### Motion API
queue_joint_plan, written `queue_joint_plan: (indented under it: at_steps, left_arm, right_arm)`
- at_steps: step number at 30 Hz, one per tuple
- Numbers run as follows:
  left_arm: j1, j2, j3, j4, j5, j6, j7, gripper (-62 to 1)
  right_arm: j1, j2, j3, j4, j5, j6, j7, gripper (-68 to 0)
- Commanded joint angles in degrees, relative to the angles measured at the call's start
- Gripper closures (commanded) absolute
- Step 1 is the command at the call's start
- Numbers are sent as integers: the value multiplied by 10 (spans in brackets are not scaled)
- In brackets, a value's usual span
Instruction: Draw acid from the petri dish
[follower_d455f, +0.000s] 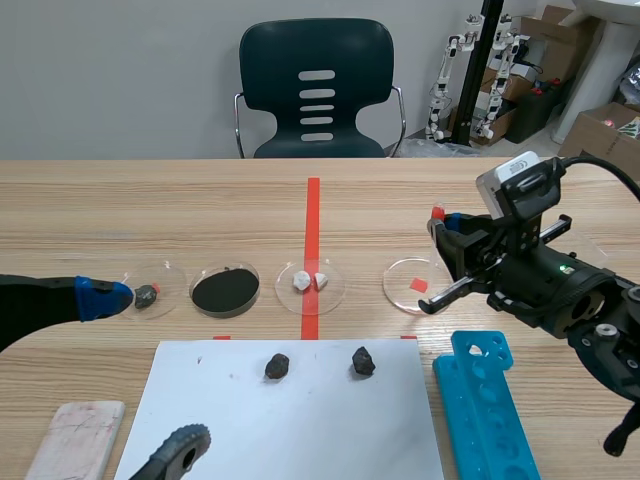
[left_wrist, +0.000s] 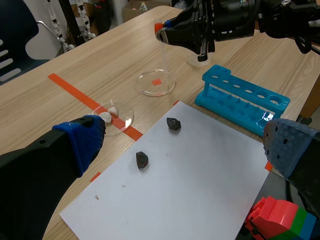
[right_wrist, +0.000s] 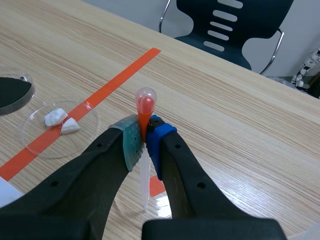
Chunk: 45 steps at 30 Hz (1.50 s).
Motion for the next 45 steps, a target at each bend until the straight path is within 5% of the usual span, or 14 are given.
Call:
queue_joint_plan:
  at_steps: [1, 45]
  left_arm:
    - [-2, 3, -1, 6, -6, 1, -9, -623]
    - [-2, 3, -1, 6, -6, 2, -9, -623]
  right_arm:
    - [15, 0, 3, 6, 6, 0, 10, -2]
    - [14, 0, 3, 6, 7, 0, 19, -38]
